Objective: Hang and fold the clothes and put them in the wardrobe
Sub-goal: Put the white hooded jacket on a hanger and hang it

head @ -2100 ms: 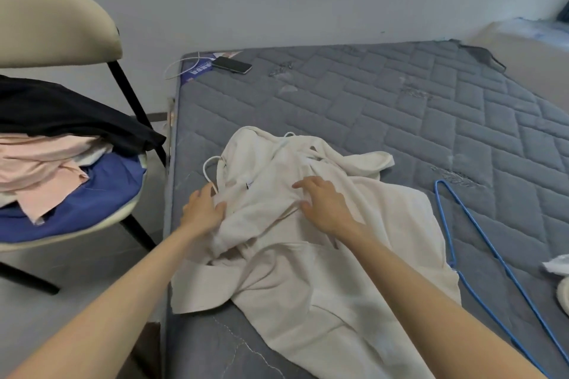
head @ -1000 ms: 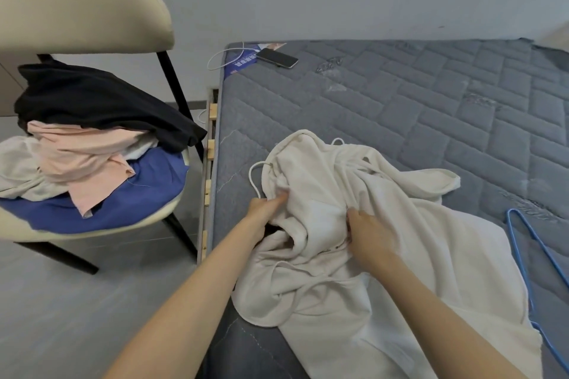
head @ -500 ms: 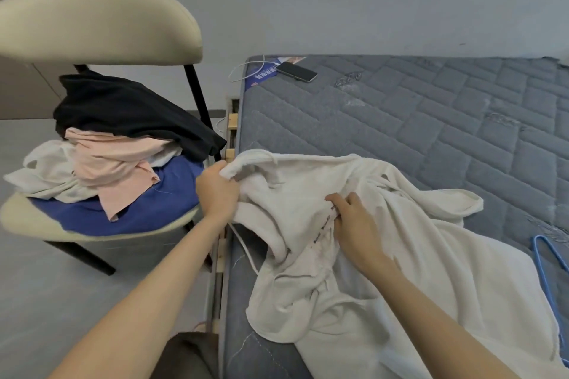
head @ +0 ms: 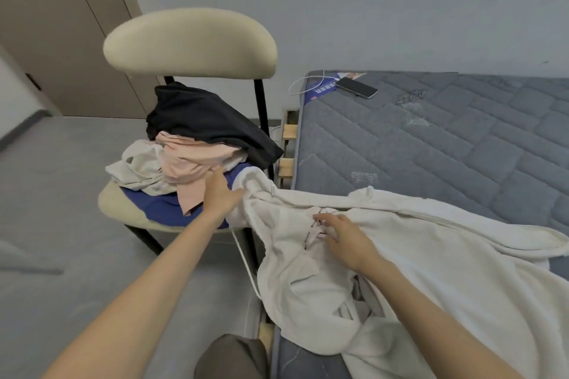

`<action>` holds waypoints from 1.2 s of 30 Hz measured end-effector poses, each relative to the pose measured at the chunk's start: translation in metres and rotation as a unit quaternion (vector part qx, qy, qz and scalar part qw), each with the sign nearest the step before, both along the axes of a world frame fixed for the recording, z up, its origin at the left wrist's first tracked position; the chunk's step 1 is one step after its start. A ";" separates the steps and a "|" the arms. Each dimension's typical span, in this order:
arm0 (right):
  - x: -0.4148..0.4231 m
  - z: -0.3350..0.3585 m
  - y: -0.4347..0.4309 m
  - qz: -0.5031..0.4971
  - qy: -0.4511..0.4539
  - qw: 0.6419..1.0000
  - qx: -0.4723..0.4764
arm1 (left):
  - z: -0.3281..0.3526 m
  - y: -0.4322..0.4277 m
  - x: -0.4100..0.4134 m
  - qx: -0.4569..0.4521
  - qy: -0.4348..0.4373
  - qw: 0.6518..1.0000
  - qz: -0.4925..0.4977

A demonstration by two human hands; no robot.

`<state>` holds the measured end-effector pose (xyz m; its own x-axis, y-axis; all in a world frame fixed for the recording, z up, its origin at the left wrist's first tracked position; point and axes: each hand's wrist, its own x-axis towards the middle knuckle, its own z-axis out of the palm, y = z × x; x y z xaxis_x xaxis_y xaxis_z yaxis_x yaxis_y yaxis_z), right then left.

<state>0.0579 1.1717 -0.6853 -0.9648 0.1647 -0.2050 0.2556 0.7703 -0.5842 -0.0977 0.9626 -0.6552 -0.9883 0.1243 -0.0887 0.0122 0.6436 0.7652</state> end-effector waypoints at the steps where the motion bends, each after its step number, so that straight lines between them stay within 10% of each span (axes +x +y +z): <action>1: 0.003 0.003 0.003 -0.015 0.019 1.000 0.006 | -0.002 0.004 0.005 -0.006 -0.001 1.000 -0.008; 17: 0.172 0.017 0.181 -0.311 -0.136 0.924 0.175 | -0.018 0.203 0.140 -0.065 0.033 0.926 -0.371; 23: 0.202 -0.002 0.188 -0.245 -0.173 0.935 0.192 | -0.055 0.224 0.164 -0.211 -0.052 0.882 -0.418; 32: 0.187 -0.005 0.221 -0.396 0.002 0.908 0.137 | -0.069 0.218 0.157 -0.246 -0.066 0.868 -0.426; 36: 0.188 -0.020 0.246 -0.530 -0.103 0.841 -0.016 | -0.066 0.216 0.155 -0.183 -0.090 0.887 -0.413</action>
<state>0.2460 1.4178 -0.7052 -0.2225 0.9018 -0.3704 0.8874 0.0300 -0.4601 0.0574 1.1782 -0.7208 -0.5383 0.7304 -0.4203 0.4948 0.6777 0.5440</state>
